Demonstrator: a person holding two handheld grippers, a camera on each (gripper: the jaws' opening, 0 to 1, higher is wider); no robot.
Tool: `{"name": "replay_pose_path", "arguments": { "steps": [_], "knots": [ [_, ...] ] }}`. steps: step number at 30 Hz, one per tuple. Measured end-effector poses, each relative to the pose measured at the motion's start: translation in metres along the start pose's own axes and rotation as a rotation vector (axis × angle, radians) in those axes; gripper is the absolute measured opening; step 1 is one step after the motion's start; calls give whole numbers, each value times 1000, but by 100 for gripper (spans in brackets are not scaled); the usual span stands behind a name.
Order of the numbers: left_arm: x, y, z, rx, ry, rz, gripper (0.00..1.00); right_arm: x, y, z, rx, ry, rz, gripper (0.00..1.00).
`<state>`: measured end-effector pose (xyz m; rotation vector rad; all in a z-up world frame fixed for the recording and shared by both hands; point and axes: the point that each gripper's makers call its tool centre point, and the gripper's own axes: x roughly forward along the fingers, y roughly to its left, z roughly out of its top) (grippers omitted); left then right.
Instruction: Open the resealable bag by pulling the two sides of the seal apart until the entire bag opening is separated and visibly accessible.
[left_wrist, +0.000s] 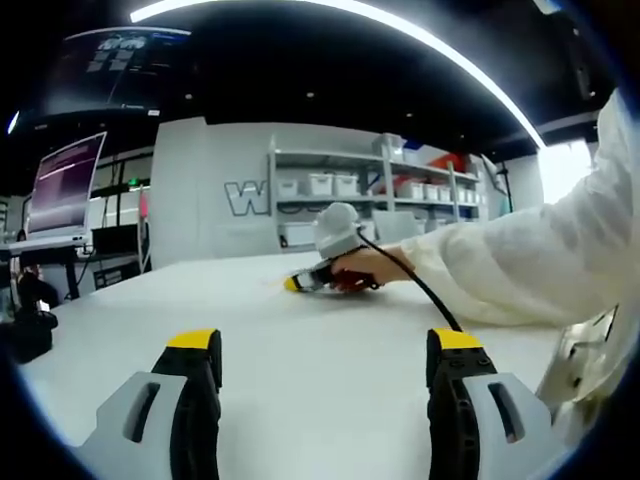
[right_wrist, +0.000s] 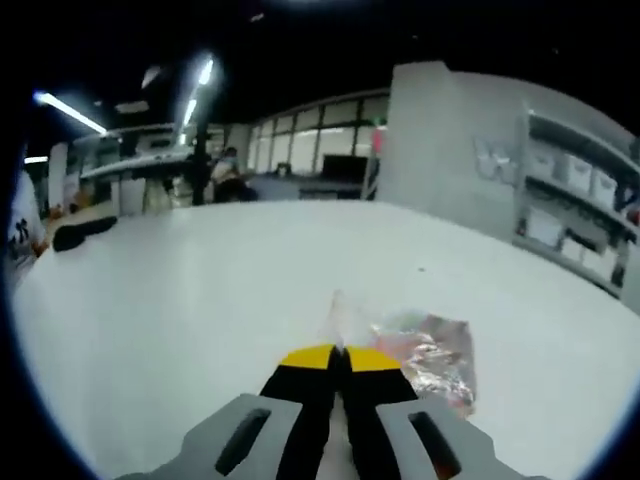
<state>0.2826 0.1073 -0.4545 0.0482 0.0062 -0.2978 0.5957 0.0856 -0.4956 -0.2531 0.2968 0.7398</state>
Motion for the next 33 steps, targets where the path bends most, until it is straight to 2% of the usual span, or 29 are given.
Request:
{"name": "replay_pose_path", "arguments": {
  "steps": [11,20,23,27,29,33],
  "knots": [
    [1,1,-1,2,6,2,82,6,-7,1,-20,14,-38,0],
    [3,1,-3,11,16,-5,82,3,-14,4,-74,-19,-87,0],
    [3,0,-4,13,17,-8,82,-2,-21,16,-93,-55,-109,0],
    [3,-1,-3,15,15,-10,82,-13,-31,41,-144,-125,-162,0],
    [3,-1,-3,15,14,-10,82,-17,-36,48,-174,-130,-181,0],
    [0,-3,1,-1,1,-15,82,-25,-41,50,-192,-129,-197,0]
  ]
}}
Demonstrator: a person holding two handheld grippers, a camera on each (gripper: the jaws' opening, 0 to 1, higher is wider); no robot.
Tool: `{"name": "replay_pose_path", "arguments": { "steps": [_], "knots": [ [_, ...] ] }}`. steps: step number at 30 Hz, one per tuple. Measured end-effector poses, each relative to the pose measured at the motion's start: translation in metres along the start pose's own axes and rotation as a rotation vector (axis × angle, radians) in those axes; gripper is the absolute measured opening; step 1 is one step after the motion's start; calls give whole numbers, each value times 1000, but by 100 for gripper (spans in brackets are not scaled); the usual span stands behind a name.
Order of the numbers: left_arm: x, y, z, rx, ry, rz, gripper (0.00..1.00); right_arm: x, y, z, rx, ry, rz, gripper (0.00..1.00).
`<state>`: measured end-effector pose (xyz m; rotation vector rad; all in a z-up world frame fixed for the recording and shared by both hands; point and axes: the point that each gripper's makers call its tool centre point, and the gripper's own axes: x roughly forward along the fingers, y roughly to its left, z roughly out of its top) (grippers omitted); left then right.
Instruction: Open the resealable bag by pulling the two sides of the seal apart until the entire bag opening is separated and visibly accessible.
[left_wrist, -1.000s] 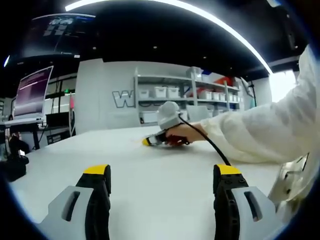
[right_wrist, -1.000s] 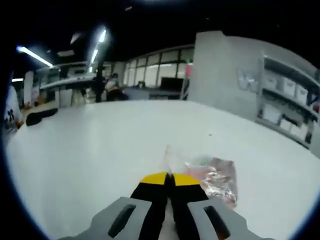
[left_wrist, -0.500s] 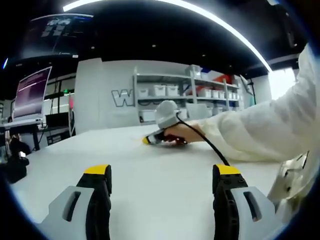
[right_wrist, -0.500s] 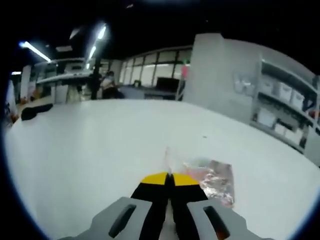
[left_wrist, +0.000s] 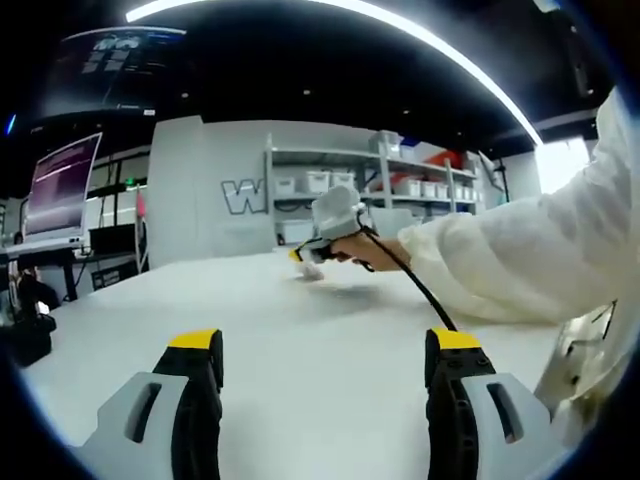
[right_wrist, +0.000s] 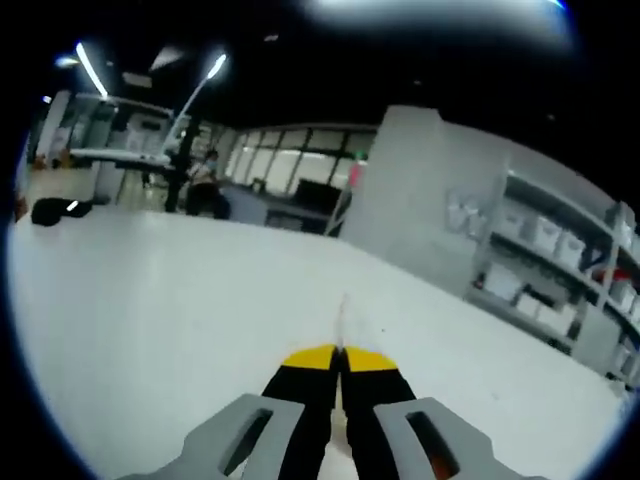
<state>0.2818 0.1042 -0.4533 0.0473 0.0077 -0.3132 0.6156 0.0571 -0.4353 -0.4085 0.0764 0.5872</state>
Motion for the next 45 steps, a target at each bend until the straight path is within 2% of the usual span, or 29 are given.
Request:
{"name": "replay_pose_path", "arguments": {
  "steps": [6,10,16,25,45],
  "knots": [
    [-2,-2,4,14,-5,-1,82,-12,-15,14,24,-47,-38,0],
    [-3,-4,5,16,-7,-1,82,-22,-22,29,35,-81,-47,0],
    [-6,-7,6,20,-9,-2,82,-33,-24,39,31,-103,-37,0],
    [-8,-9,12,29,-19,-1,82,-46,-35,43,31,-119,-48,0],
    [-9,-23,22,64,-26,-17,82,-85,-43,61,44,-179,-16,0]
  ]
}}
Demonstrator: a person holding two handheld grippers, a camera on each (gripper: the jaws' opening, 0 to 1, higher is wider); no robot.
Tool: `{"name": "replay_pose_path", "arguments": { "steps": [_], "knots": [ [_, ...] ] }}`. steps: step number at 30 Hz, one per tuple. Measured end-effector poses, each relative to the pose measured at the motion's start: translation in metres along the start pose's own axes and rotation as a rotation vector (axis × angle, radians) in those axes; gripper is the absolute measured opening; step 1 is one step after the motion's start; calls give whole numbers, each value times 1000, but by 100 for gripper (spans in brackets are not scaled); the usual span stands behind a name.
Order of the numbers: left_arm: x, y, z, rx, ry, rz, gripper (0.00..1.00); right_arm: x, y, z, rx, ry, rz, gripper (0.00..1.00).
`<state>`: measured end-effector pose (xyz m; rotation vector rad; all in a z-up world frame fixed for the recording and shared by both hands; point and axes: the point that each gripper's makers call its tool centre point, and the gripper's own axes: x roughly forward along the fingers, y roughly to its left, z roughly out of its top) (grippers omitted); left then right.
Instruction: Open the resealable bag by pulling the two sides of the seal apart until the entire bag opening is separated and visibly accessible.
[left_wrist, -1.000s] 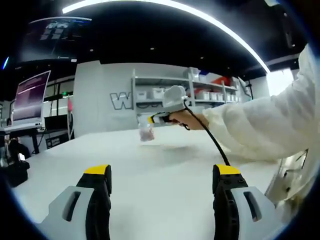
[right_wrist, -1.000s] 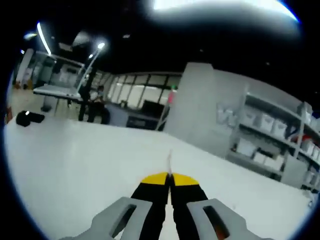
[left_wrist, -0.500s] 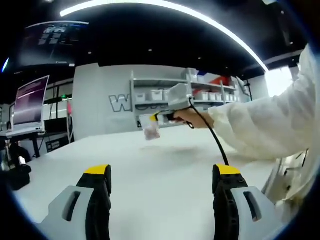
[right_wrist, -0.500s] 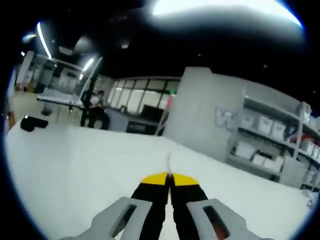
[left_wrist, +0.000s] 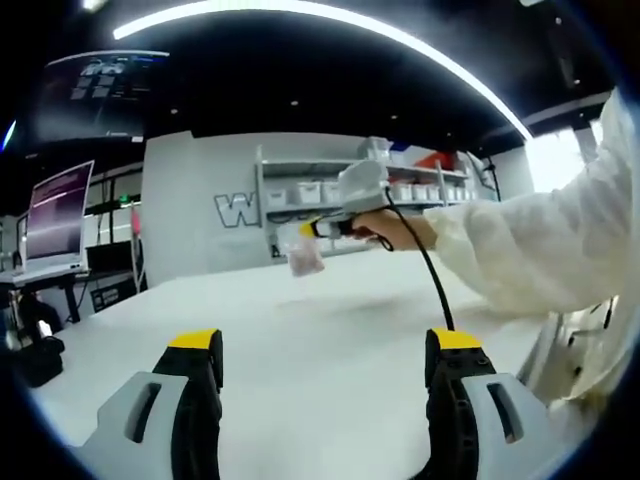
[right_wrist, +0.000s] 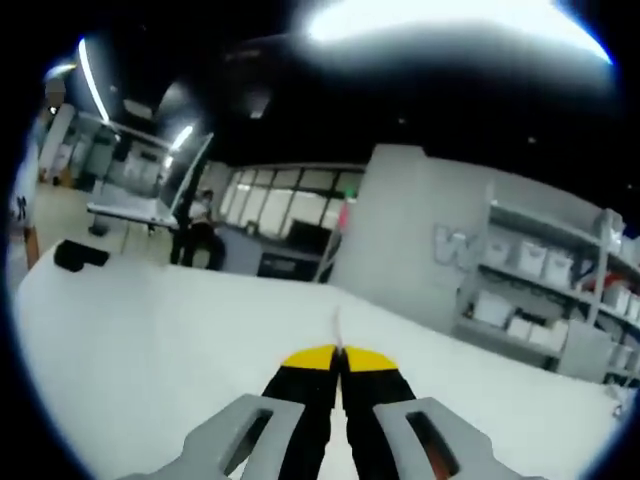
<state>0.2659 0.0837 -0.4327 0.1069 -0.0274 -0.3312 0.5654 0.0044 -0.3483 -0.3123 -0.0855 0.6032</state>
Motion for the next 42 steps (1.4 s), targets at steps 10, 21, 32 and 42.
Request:
{"name": "replay_pose_path", "arguments": {
  "steps": [10,21,32,42],
  "knots": [
    [0,-4,9,15,-8,1,82,-15,-4,4,-4,-17,18,0],
    [1,-10,11,24,-13,-8,82,-32,2,2,0,-31,46,0],
    [0,-13,8,27,-11,-10,82,-52,6,-2,27,-48,68,0],
    [-1,-13,1,20,-2,-10,82,-77,16,-11,12,-54,91,0]
  ]
}}
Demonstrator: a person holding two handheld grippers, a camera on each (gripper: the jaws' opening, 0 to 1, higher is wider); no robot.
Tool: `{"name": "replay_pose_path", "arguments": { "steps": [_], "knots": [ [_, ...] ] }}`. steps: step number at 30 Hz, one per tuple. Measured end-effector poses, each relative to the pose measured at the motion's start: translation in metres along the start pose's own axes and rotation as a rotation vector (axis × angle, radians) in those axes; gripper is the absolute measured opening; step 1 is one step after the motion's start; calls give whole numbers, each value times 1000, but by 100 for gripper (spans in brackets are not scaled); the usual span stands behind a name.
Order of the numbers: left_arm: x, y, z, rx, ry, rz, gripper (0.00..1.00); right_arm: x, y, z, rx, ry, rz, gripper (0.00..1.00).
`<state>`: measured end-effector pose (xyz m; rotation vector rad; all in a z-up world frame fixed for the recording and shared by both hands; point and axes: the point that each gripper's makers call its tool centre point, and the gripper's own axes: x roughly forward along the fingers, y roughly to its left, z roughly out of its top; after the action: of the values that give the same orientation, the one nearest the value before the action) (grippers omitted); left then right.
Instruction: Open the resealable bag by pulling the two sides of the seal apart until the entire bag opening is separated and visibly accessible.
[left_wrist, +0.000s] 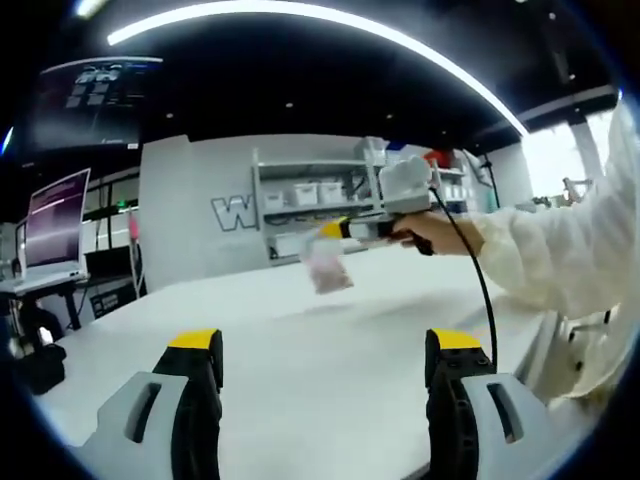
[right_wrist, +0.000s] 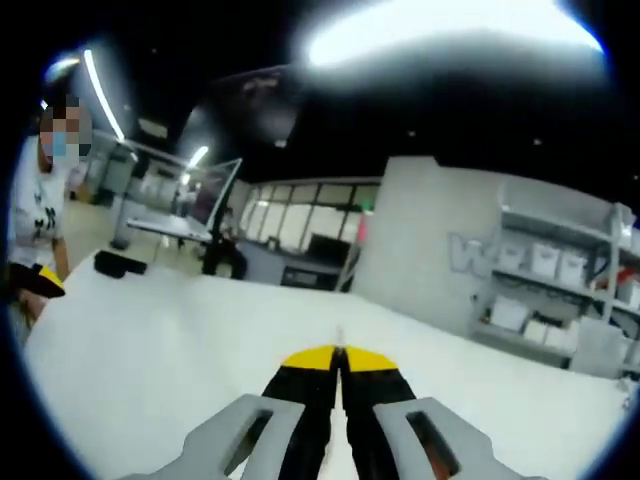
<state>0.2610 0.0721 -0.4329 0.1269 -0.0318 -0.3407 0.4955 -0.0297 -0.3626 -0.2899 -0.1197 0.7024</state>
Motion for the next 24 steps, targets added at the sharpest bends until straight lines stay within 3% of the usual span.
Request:
{"name": "replay_pose_path", "arguments": {
  "steps": [13,24],
  "knots": [
    [1,-3,1,3,5,-9,82,-21,9,23,8,-57,35,0],
    [-1,-4,0,3,10,-13,82,-44,11,28,19,-80,52,0]
  ]
}}
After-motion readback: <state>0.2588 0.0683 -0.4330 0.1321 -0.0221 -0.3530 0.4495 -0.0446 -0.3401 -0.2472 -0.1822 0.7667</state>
